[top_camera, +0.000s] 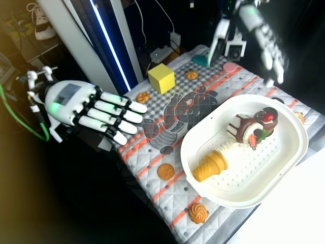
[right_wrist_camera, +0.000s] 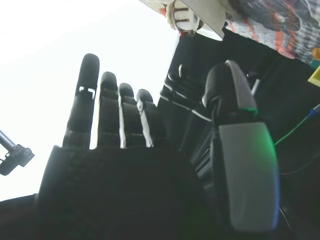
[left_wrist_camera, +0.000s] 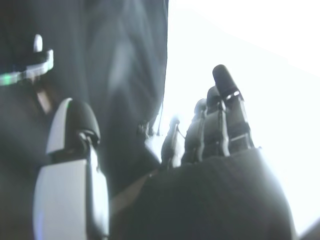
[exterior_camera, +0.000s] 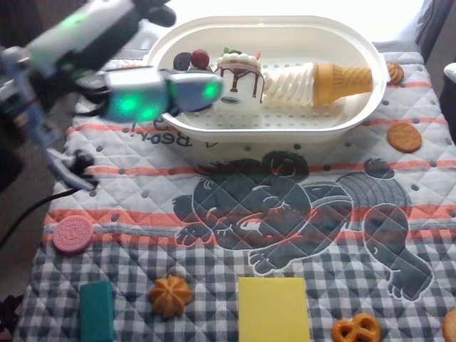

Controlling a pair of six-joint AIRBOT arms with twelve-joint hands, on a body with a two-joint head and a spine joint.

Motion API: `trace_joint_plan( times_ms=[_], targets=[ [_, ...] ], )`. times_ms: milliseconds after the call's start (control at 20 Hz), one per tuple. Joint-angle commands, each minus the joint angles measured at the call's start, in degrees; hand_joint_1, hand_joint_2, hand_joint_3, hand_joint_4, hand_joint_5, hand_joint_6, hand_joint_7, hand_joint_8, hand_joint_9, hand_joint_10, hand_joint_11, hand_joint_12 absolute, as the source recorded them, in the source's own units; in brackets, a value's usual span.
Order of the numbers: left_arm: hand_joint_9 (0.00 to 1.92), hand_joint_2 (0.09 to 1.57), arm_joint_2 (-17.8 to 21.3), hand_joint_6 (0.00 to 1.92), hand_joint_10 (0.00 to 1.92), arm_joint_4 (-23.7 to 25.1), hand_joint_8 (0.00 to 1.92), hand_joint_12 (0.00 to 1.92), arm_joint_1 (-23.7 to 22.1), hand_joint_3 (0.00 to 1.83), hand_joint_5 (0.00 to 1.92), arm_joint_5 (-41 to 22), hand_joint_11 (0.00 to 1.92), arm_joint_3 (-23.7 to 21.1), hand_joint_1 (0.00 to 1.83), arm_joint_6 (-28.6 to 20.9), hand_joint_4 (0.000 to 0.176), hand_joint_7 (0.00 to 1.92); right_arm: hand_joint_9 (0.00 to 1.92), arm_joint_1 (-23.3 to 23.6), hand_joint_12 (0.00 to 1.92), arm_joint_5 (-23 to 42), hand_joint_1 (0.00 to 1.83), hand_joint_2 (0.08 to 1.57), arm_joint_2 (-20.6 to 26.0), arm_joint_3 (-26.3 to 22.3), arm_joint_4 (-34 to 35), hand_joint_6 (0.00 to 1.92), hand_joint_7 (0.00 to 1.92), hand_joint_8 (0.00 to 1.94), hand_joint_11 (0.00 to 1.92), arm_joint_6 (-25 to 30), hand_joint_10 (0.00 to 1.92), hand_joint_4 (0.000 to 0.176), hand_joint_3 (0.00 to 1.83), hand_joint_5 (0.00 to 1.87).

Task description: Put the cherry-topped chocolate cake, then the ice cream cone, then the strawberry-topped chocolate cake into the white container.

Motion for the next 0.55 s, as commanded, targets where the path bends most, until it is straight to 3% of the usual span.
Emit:
trace_joint_plan(
  times_ms=[0,100,150,250,300,350,400,450,500],
  targets=[
    [0.01,1.02,1.3,0.0,0.09,0.3,0.0,0.96,0.8,0.0,0.0,-12.3,0.0,-0.8,0.72,-0.5,0.176,0.0,0.09,0.3,1.03,7.9,0.72,1.17,0.5,-0.1,-0.6,0.0,0.01,0.0,0.0,0.1,0.1,0.004,0.0,0.0],
    [0.06,1.02,4.0,0.0,0.09,-0.1,0.01,0.91,4.3,0.0,0.0,-17.5,0.0,-3.2,0.72,-0.7,0.176,0.03,0.09,0.3,1.0,8.8,0.73,1.17,1.0,-0.4,-0.7,0.0,0.03,0.01,0.0,0.1,0.12,0.0,0.0,0.0],
    [0.05,1.03,5.3,0.0,0.07,-0.4,0.01,0.8,6.3,0.0,0.0,-20.3,0.0,-4.5,0.72,-0.8,0.176,0.02,0.08,0.3,0.99,9.6,0.76,1.17,1.3,-0.4,-0.7,0.0,0.0,0.0,0.0,0.1,0.12,0.0,0.0,0.0],
    [0.03,1.06,7.3,0.0,0.04,-1.2,0.0,0.67,9.5,0.0,0.0,-25.1,0.0,-6.4,0.71,-1.1,0.176,0.0,0.07,0.3,1.09,10.9,0.76,1.16,1.6,-0.4,-0.8,0.0,0.0,0.0,0.0,0.1,0.16,0.0,0.0,0.0],
    [0.0,1.12,8.4,0.0,0.01,-1.9,0.0,0.53,12.1,0.01,0.0,-28.4,0.0,-7.6,0.65,-1.2,0.176,0.0,0.02,0.3,1.07,12.0,0.72,1.14,2.0,-0.4,-0.8,0.0,0.0,0.0,0.0,0.1,0.27,0.02,0.0,0.0],
    [0.0,1.12,9.0,0.0,0.01,-2.8,0.0,0.53,14.1,0.01,0.0,-31.2,0.0,-8.3,0.65,-1.3,0.176,0.0,0.02,0.3,1.07,12.6,0.72,1.14,2.2,-0.4,-0.8,0.0,0.0,0.0,0.0,0.0,0.27,0.02,0.0,0.0],
    [0.01,1.16,9.4,0.0,0.01,-3.8,0.0,0.46,16.3,0.01,0.0,-34.0,0.0,-9.0,0.59,-1.3,0.176,0.0,0.0,0.3,1.05,13.0,0.69,1.14,2.4,-0.3,-0.7,0.0,0.0,0.0,0.0,0.0,0.32,0.038,0.0,0.0],
    [0.0,1.2,9.8,0.0,0.0,-4.8,0.0,0.47,18.3,0.01,0.0,-36.2,0.0,-9.5,0.5,-1.8,0.168,0.0,0.0,0.3,1.09,13.5,0.65,1.13,2.7,-0.2,-0.7,0.0,0.0,0.0,0.0,0.0,0.36,0.044,0.0,0.0],
    [0.0,1.21,9.9,0.0,0.0,-5.5,0.0,0.41,20.2,0.01,0.0,-38.1,0.0,-9.5,0.44,-3.5,0.174,0.0,0.0,0.3,1.1,14.2,0.64,1.12,3.0,-0.1,-0.7,0.0,0.0,0.0,0.0,0.0,0.37,0.054,0.0,0.0]
  ],
)
